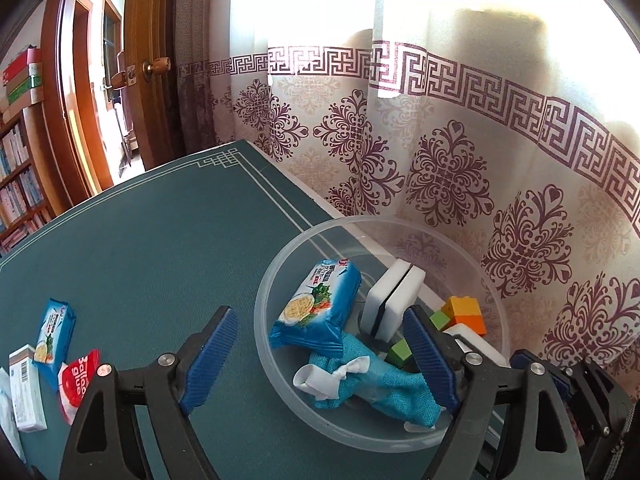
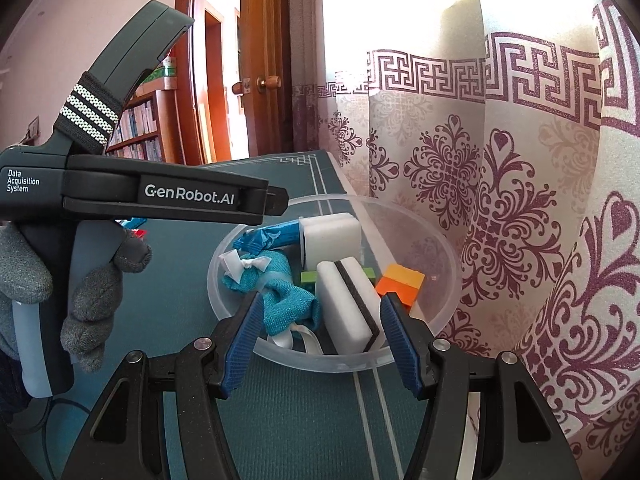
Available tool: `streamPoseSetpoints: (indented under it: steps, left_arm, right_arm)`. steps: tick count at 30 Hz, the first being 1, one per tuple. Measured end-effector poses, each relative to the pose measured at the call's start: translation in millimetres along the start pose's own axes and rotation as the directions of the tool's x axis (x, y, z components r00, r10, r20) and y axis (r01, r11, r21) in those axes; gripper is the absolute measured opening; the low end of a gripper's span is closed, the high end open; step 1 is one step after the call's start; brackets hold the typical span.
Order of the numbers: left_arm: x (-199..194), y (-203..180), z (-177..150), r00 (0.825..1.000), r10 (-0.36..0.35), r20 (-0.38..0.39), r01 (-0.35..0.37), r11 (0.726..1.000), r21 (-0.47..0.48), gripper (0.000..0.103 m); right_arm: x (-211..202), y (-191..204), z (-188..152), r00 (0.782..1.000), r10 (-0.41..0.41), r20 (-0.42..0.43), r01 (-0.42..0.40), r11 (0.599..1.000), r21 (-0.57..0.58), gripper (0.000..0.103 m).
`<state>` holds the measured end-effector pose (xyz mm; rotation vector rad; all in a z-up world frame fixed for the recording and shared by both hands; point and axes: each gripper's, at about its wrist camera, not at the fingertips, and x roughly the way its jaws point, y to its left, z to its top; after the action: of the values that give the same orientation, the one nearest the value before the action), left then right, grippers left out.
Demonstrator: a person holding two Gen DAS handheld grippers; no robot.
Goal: Organize objects
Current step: 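Open both tools to release the brick and sponge into the bowl, then move left tool toward the white medicine box while right tool withdraws from the bowl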
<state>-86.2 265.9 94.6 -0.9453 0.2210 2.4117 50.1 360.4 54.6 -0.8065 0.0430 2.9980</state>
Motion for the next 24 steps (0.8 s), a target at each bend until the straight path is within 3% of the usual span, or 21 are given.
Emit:
streamPoseSetpoints:
  steps: [9,24]
  left_arm:
    - [-11.1,15.1,-17.2,0.999,0.052,-0.007,-0.053,0.998,-0.037,0.097]
    - [-25.4,54.4,-48.8,0.995,0.097,-0.035,-0.101,0.984,-0.145,0.098]
  right_arm:
    - [-4.7,5.8,0.4,0.999,-0.031,0.031,0.032,0.999,-0.024,0.062]
    - [-13.1,29.1,-1.7,0.998,-0.023,0.05,0.026,0.998,-0.066,0.062]
